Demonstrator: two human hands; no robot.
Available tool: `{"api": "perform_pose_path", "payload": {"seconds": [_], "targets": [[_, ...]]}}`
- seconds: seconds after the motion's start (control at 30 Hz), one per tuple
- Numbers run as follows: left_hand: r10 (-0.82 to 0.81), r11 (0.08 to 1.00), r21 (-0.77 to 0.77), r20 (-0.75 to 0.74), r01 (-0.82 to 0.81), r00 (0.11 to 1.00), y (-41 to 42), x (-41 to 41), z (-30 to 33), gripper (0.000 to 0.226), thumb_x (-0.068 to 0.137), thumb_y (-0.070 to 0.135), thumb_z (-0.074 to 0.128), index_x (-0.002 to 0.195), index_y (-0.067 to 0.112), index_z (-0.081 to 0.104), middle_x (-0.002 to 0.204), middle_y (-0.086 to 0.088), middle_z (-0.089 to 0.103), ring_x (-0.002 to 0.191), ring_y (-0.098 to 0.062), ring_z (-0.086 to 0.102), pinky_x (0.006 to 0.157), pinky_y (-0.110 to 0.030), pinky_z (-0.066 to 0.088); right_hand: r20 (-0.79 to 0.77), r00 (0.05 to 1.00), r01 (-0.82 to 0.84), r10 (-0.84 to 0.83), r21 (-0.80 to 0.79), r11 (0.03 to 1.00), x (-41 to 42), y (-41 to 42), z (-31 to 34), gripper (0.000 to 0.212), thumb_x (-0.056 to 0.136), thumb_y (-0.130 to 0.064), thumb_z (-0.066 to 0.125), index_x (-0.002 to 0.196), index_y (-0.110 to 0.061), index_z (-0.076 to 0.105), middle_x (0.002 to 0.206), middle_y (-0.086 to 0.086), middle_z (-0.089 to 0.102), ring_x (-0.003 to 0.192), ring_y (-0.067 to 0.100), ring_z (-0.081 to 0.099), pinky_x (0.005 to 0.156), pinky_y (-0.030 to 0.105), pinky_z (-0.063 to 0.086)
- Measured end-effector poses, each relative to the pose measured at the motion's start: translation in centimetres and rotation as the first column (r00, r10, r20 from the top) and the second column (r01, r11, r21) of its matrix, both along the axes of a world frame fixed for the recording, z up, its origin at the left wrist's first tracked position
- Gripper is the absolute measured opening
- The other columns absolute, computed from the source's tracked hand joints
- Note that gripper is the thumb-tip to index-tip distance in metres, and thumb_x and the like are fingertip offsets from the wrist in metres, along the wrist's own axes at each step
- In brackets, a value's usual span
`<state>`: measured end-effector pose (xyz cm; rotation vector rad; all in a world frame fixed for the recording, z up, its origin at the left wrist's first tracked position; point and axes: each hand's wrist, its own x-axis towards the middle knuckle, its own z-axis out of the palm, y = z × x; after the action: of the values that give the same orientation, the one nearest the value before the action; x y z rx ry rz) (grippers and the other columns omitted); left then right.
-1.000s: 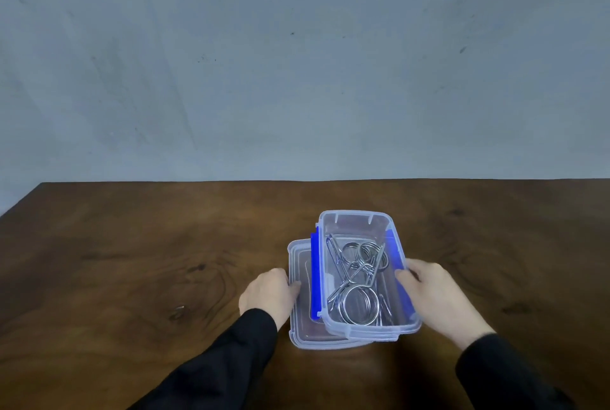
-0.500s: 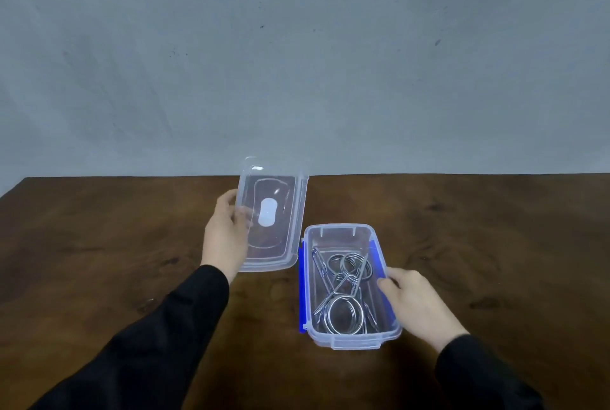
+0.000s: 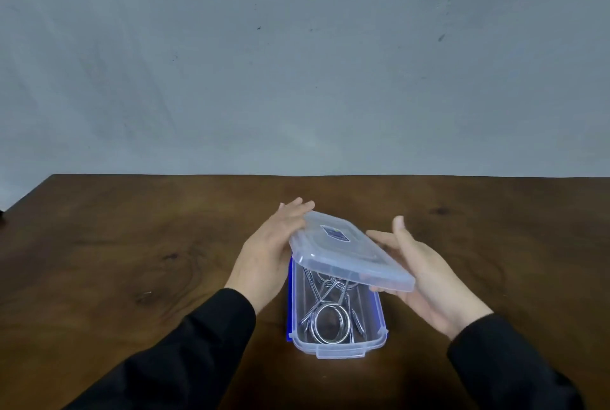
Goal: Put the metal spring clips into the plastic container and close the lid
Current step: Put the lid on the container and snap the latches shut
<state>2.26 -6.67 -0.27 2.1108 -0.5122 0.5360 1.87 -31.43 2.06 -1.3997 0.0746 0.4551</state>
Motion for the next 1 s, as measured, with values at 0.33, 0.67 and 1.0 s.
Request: {"api": "perform_pose_path", "payload": {"seconds": [0.33,0.67,1.0], "targets": [[0.009,0.915,0.401,-0.123,0.041,0.992,1.1,-1.2,-5.0,0.072,0.085,-0.019,0.066,0.143,0.02,0.05,0.159,0.008,0.027,0.144,0.013,0.012,0.114,-0.005,0.012,0.27,0.959,0.193,-0.092,-0.379,0.905,-0.7,0.7,-5.0,0.025,0.094,-0.026,0.067,0.117,-0.036,0.069,0.118,-0.01,0.066,0.1,0.005,0.066,0.066,0.015,0.057],[0.08,0.994,0.104,-0.436,-0.039,0.896,0.5,-4.0,-6.5,0.039,0.102,0.006,0.05,0.134,0.027,0.06,0.148,0.029,0.04,0.141,0.013,0.025,0.119,-0.02,0.024,0.292,0.956,0.194,-0.027,-0.558,0.807,-0.7,1.1,-8.4,0.045,0.097,-0.03,0.062,0.141,-0.022,0.056,0.117,-0.009,0.053,0.104,0.013,0.063,0.083,0.03,0.062],[-0.045,0.871,-0.339,-0.775,-0.355,0.631,-1.9,-4.7,-5.6,0.049,0.097,0.035,0.061,0.143,0.034,0.045,0.134,0.009,0.064,0.115,-0.011,0.066,0.098,-0.042,0.055,0.169,0.984,0.115,-0.046,-0.424,0.898,-1.7,1.5,-8.5,0.032,0.103,-0.036,0.048,0.129,-0.052,0.045,0.117,-0.008,0.067,0.1,0.009,0.069,0.08,0.028,0.063]]}}
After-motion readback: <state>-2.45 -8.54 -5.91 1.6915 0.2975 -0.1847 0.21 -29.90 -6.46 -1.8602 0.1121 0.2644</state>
